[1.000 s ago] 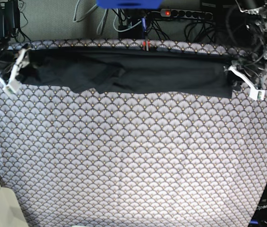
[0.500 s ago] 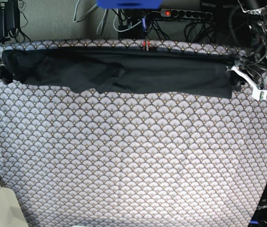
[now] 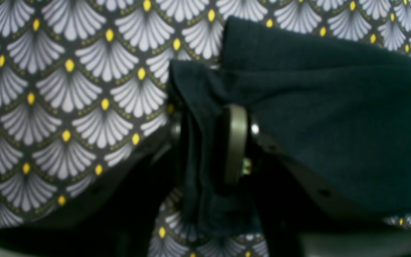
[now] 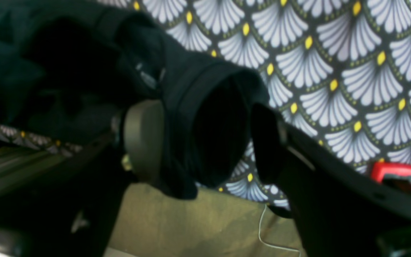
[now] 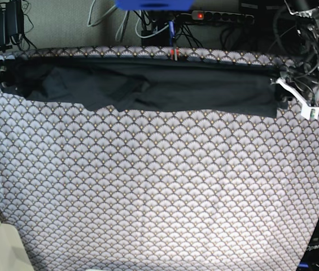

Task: Fold the T-shirt properly
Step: 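Lay the folded flap down and move the right gripper to the shirt end, then regrasp the shirt end with the right gripper while the left holds its end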

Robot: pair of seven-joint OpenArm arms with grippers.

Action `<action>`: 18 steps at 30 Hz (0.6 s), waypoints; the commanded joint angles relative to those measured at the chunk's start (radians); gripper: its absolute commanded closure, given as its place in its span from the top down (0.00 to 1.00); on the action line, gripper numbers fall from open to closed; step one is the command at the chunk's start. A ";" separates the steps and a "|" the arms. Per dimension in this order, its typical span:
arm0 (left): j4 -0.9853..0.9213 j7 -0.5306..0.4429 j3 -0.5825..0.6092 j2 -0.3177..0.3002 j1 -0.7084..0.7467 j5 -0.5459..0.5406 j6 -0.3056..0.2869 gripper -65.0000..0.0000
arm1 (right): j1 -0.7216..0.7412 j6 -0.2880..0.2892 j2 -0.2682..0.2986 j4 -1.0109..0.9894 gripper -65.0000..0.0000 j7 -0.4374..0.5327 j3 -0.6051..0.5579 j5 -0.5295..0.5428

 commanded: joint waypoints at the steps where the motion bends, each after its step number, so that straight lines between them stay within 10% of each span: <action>1: 0.016 -0.010 -0.002 -0.017 -0.005 -0.011 -0.004 0.24 | 0.007 0.006 0.027 0.007 0.62 0.012 0.013 0.018; 18: 0.220 0.102 -0.008 0.000 -0.011 -0.074 -0.004 0.24 | 0.038 0.006 -0.017 0.339 0.62 -0.062 0.014 0.020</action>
